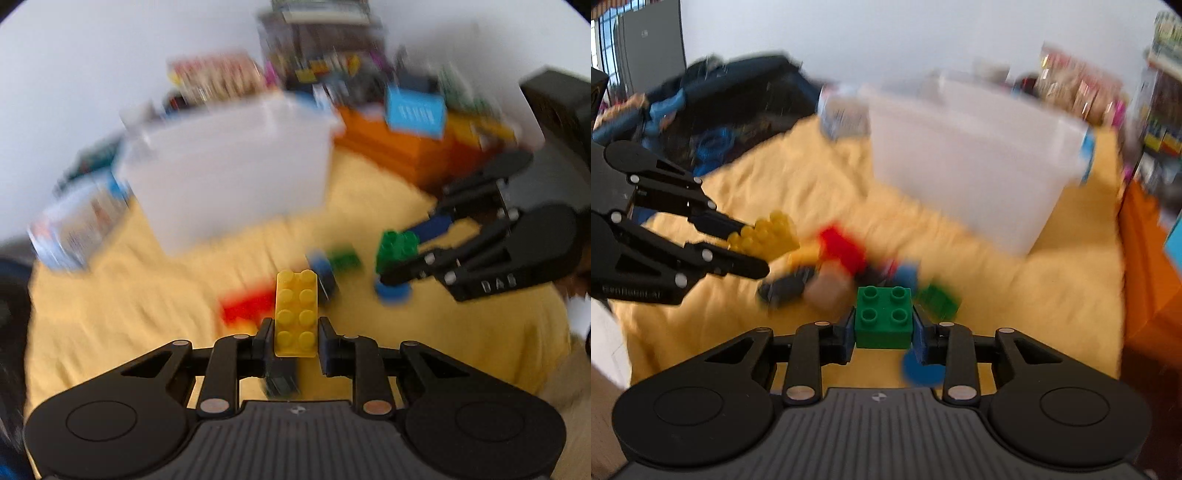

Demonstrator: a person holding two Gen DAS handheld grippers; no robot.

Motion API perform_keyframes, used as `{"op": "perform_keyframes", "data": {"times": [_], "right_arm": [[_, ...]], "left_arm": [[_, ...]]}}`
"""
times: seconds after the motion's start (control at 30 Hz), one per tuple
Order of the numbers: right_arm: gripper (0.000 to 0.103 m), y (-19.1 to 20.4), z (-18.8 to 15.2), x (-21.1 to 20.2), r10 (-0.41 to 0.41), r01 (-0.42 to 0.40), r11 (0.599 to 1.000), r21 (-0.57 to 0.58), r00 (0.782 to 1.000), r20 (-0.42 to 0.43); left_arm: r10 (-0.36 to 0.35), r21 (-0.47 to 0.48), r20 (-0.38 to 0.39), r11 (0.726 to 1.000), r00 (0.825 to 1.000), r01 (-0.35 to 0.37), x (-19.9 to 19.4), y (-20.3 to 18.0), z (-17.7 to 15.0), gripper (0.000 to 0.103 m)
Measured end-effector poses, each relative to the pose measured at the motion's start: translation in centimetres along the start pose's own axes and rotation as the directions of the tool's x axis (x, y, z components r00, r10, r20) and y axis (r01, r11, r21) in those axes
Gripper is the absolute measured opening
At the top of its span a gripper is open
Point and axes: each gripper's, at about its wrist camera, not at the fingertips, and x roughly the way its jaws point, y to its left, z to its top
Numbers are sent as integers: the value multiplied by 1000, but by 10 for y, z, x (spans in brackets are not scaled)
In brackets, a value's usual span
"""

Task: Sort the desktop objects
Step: 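Carry the yellow brick over the white bin and open the left tool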

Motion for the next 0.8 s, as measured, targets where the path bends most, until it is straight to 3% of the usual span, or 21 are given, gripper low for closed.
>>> {"op": "perform_keyframes", "data": {"times": [0.13, 0.27, 0.37, 0.43, 0.47, 0.57, 0.63, 0.7, 0.8], "right_arm": [[34, -20, 44, -12, -55, 55, 998, -2, 991, 126], [34, -44, 83, -6, -112, 106, 994, 39, 972, 205], [34, -62, 108, 8, -149, 133, 987, 85, 964, 221], [34, -74, 119, 21, -185, 163, 980, 115, 960, 212], [34, -80, 123, 29, -211, 187, 974, 131, 957, 201], [36, -95, 126, 53, -247, 221, 961, 168, 957, 154], [50, -100, 121, 65, -253, 228, 954, 192, 961, 115], [50, -99, 112, 61, -254, 227, 954, 195, 959, 126], [50, -90, 103, 45, -244, 213, 961, 174, 952, 182]], "left_arm": [[42, 10, 128, 999, 991, -43, -6, 26, 53, 27], [78, 59, 202, 994, 976, -91, 6, 43, 101, 27], [104, 65, 229, 990, 968, -122, 27, 54, 129, 27], [165, 92, 228, 978, 960, -190, 45, 54, 141, 27], [195, 107, 226, 969, 954, -223, 57, 54, 145, 27], [171, 65, 164, 981, 972, -183, 96, 69, 149, 28], [174, 75, 139, 980, 975, -186, 113, 71, 143, 34], [177, 91, 136, 978, 975, -190, 115, 66, 133, 47], [174, 101, 187, 976, 967, -195, 97, 59, 120, 48]]}}
